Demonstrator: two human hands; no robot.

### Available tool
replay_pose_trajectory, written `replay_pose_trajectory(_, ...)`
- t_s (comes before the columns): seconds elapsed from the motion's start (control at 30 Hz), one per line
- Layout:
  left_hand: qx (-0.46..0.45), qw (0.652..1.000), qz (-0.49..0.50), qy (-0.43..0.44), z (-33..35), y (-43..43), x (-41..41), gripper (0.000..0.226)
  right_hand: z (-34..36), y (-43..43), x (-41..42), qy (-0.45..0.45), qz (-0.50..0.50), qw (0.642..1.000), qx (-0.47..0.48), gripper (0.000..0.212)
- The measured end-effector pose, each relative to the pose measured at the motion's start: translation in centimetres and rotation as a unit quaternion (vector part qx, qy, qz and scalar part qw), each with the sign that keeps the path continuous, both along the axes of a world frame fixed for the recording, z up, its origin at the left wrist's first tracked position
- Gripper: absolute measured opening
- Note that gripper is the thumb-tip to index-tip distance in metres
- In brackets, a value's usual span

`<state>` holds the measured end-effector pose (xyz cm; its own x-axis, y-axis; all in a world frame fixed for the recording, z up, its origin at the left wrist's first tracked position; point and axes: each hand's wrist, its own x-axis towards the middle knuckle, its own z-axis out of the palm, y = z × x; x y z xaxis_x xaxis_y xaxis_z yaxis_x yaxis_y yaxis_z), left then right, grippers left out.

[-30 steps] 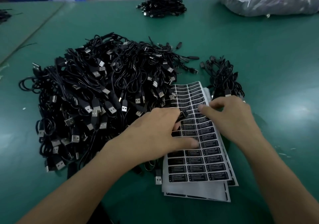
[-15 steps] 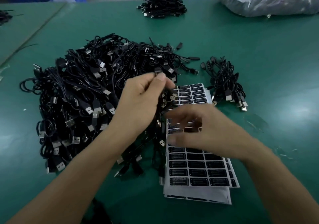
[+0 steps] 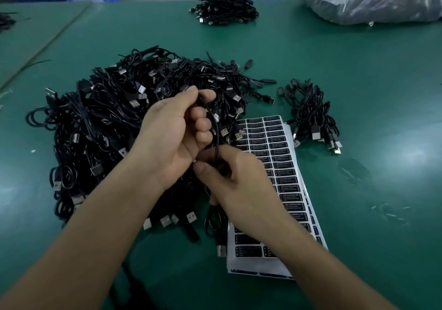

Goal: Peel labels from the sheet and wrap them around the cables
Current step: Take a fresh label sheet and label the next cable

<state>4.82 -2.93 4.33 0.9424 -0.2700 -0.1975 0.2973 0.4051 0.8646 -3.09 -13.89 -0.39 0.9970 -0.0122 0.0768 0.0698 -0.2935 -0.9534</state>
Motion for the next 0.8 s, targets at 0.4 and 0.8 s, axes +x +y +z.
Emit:
replay_pose_trajectory(0.4,0.427,0.826,-0.083,-0.359,-2.3,-0.9,-1.6,0.012,3.1,-12.7,6.2,-0.038,-0.325,0.932,-0.158,0.018)
replay_pose_trajectory(0.8,0.677,0.535,-0.256,-0.436,-4.4,-1.2,-2.3,0.079,1.2,-13.9,8.1,0.058,-0.378,0.840,-0.385,0.042)
